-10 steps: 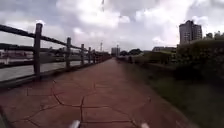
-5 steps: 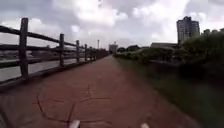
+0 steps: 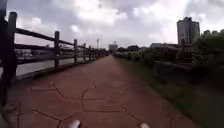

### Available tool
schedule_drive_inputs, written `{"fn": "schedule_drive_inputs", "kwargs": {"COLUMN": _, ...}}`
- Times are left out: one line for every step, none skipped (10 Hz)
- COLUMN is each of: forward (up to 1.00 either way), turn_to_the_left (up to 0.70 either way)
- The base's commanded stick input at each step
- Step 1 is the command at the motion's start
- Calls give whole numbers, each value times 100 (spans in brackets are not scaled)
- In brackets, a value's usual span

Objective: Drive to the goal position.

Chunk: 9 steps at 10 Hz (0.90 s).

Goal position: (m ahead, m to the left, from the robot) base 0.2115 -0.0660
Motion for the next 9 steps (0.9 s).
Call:
{"fn": "schedule_drive_inputs", "kwargs": {"forward": 70, "turn_to_the_left": 2}}
{"fn": "schedule_drive_inputs", "kwargs": {"forward": 70, "turn_to_the_left": 2}}
{"fn": "schedule_drive_inputs", "kwargs": {"forward": 70, "turn_to_the_left": 2}}
{"fn": "schedule_drive_inputs", "kwargs": {"forward": 70, "turn_to_the_left": 2}}
{"fn": "schedule_drive_inputs", "kwargs": {"forward": 70, "turn_to_the_left": 2}}
{"fn": "schedule_drive_inputs", "kwargs": {"forward": 70, "turn_to_the_left": 2}}
{"fn": "schedule_drive_inputs", "kwargs": {"forward": 70, "turn_to_the_left": 2}}
{"fn": "schedule_drive_inputs", "kwargs": {"forward": 70, "turn_to_the_left": 2}}
{"fn": "schedule_drive_inputs", "kwargs": {"forward": 70, "turn_to_the_left": 2}}
